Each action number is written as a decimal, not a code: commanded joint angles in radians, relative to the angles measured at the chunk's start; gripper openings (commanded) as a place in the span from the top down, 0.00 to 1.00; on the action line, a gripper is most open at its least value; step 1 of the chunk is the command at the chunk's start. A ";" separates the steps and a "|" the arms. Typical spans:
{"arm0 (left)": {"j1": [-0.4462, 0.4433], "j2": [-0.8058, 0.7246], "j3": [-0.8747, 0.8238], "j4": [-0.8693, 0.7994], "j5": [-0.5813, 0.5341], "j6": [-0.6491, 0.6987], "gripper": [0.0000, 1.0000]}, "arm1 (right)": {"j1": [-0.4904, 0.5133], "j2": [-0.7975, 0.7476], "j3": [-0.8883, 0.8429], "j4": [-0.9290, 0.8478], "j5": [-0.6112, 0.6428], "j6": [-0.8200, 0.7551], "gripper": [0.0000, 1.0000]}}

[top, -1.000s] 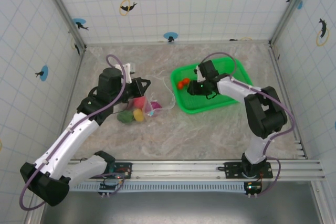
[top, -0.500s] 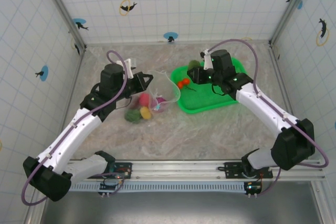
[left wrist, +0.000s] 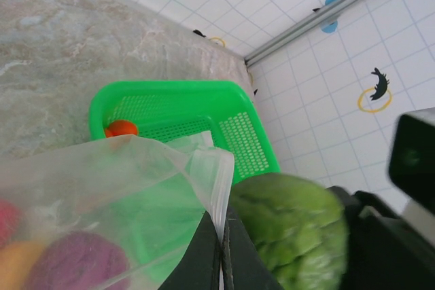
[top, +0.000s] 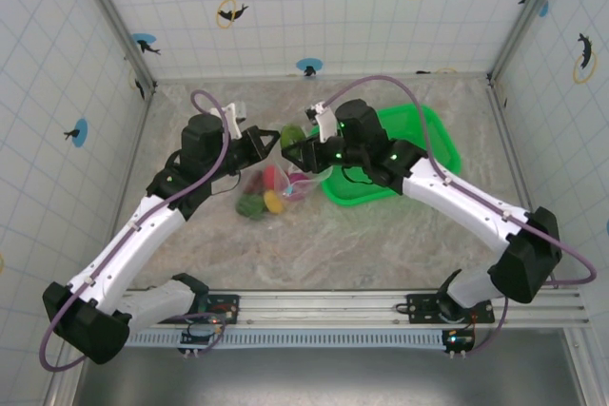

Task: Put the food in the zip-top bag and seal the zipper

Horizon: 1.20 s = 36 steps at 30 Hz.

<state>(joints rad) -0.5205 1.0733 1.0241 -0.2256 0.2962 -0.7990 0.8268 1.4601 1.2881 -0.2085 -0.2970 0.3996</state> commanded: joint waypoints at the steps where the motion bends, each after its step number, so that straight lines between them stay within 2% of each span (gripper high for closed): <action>1: 0.007 -0.023 -0.001 0.054 -0.008 -0.034 1.00 | -0.002 0.030 -0.032 0.044 0.001 -0.006 0.45; 7: 0.007 -0.033 0.007 0.038 -0.005 -0.024 1.00 | 0.003 0.092 -0.028 0.012 0.051 -0.016 0.45; 12: 0.008 -0.044 -0.002 0.014 -0.004 -0.003 1.00 | 0.019 0.170 0.063 -0.102 0.091 -0.039 0.44; 18: 0.007 -0.050 -0.012 0.009 -0.011 0.003 1.00 | 0.033 0.192 0.118 -0.165 0.136 -0.062 0.23; 24: 0.007 -0.060 -0.018 -0.002 -0.031 0.009 1.00 | 0.028 0.158 0.111 -0.159 0.137 -0.072 0.21; 26: 0.008 -0.060 -0.019 -0.009 -0.041 0.010 1.00 | 0.022 0.133 0.086 -0.121 0.105 -0.073 0.21; 28: 0.007 -0.063 -0.022 -0.013 -0.052 0.011 1.00 | 0.008 0.101 0.055 -0.079 0.124 -0.034 0.21; 34: 0.007 -0.065 -0.024 -0.013 -0.060 0.014 1.00 | -0.096 0.008 -0.065 0.123 -0.136 0.098 0.18; 36: 0.008 -0.064 -0.025 -0.013 -0.063 0.015 1.00 | -0.103 -0.007 -0.067 0.125 -0.147 0.094 0.19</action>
<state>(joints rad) -0.5198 1.0252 1.0077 -0.2382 0.2497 -0.8089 0.7319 1.4860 1.2442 -0.1833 -0.3412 0.4511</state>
